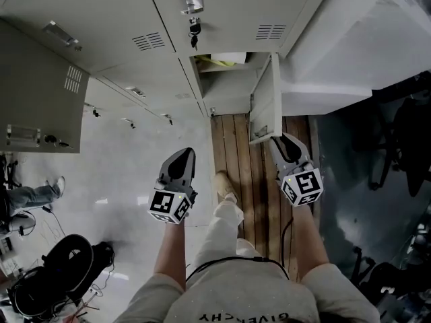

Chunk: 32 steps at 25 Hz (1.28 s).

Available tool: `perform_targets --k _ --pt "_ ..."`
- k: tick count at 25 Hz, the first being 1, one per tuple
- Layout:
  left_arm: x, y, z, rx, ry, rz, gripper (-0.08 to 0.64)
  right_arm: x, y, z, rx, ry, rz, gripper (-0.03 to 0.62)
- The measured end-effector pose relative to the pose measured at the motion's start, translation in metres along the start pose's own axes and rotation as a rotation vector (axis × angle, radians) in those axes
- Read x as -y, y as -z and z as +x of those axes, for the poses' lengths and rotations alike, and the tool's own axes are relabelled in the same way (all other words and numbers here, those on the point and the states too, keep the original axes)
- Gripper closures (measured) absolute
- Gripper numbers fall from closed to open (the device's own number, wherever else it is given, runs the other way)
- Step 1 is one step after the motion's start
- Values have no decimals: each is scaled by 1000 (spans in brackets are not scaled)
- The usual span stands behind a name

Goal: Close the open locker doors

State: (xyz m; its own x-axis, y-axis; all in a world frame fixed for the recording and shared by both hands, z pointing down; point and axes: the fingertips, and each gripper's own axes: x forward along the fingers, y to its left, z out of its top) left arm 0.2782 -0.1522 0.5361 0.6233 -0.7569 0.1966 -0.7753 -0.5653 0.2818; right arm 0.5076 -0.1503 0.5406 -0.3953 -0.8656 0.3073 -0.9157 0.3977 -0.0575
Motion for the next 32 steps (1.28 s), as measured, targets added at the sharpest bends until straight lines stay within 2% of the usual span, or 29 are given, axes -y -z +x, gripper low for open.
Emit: perform_targets --k 19,32 --pt "-54 -12 10 22 -84 -27 563 -74 -22 98 3 -245 -19 500" --pt "-98 -26 20 43 -139 -49 563 -93 -44 173 1 -341 -14 517"
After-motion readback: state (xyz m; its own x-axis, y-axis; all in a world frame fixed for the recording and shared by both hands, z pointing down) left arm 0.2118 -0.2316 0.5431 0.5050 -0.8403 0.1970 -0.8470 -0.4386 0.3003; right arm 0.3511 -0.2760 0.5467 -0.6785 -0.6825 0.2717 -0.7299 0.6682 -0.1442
